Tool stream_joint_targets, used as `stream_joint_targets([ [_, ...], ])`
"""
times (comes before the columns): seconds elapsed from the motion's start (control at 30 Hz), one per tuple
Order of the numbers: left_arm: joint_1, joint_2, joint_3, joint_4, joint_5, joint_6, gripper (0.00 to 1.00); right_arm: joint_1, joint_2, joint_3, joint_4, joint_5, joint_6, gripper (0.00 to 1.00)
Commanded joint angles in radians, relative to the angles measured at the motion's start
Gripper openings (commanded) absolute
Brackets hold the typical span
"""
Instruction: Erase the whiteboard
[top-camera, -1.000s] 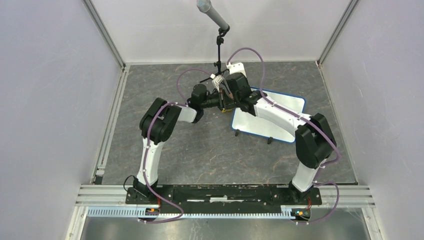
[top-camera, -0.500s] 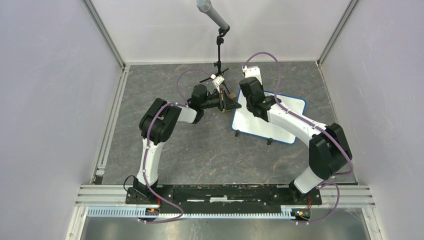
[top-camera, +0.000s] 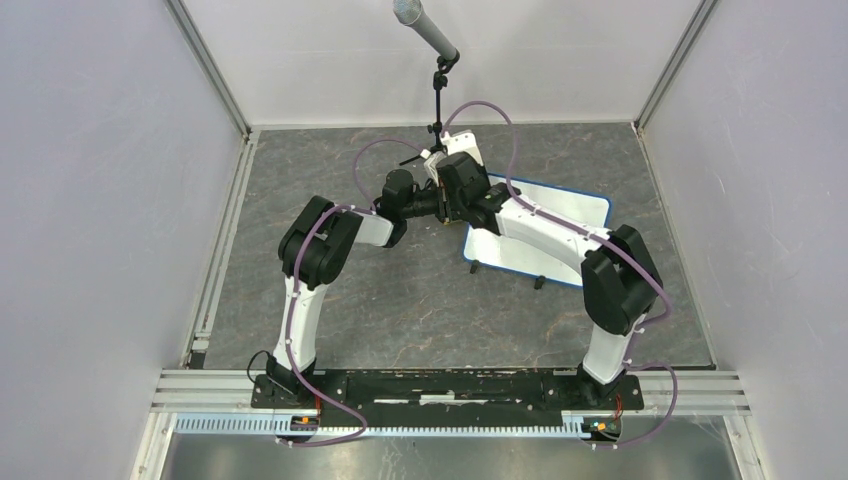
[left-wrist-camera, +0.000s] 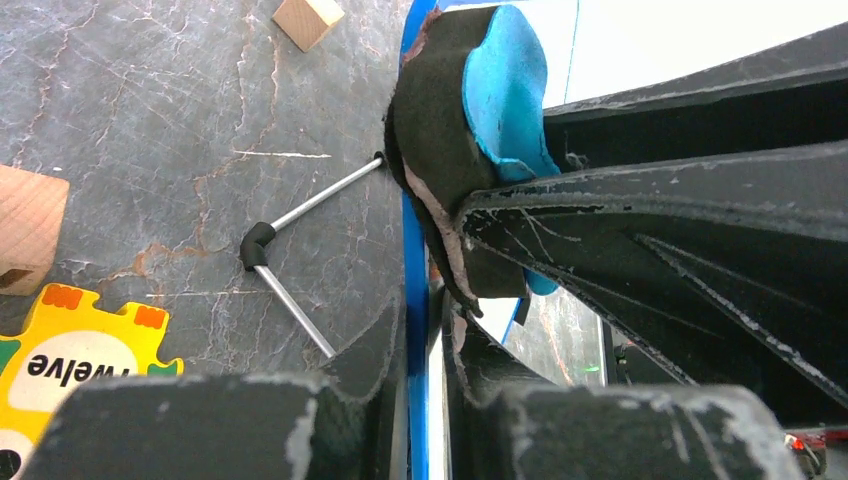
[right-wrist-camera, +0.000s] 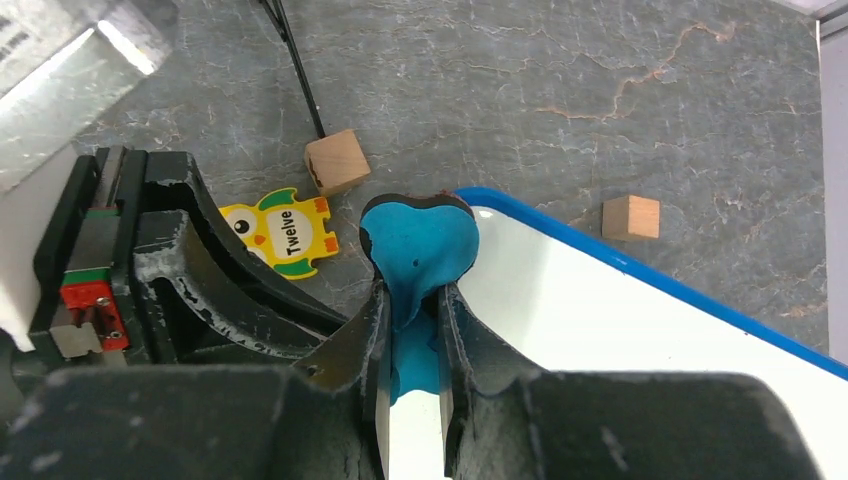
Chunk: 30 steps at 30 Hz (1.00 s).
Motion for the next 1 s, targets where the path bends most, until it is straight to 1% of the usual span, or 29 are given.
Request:
stream_joint_targets([
  [0.0,0.017,-0.009,-0.018,-0.054,-0.076,0.097,0.02,-0.026,0.001,0.0,0.005,-0.052,0.024,0.15],
  [0.1,0.015,-0.011,-0.017,-0.054,-0.076,0.096,0.02,-0.067,-0.067,-0.097,0.019,-0.042,0.022,0.15],
  [0.23,0.016,-0.015,-0.023,-0.054,-0.077,0.096,0.02,-0.129,-0.188,-0.28,0.055,-0.029,0.022,0.15],
  [0.3,0.017,-0.015,-0.022,-0.054,-0.078,0.096,0.02,-0.143,-0.235,-0.343,0.064,-0.012,0.022,0.15],
  [0.4,0.016,-0.016,-0.023,-0.056,-0.077,0.096,0.02,-0.139,-0.258,-0.37,0.059,0.009,0.021,0.15],
  [0.53,0.017,-0.017,-0.026,-0.055,-0.079,0.097,0.02,-0.083,-0.215,-0.314,0.057,0.009,0.018,0.15],
  [0.67,0.016,-0.017,-0.026,-0.057,-0.079,0.098,0.02,-0.011,-0.091,-0.157,0.028,0.0,0.012,0.15],
  [0.8,0.017,-0.018,-0.025,-0.059,-0.079,0.102,0.02,0.009,0.013,-0.025,0.01,-0.035,0.002,0.15],
  [0.9,0.017,-0.016,-0.023,-0.064,-0.079,0.104,0.02,0.009,0.038,0.02,-0.004,-0.041,-0.007,0.15],
  [0.97,0.017,-0.018,-0.024,-0.065,-0.079,0.105,0.02,0.005,0.02,0.0,-0.009,-0.002,-0.012,0.15],
])
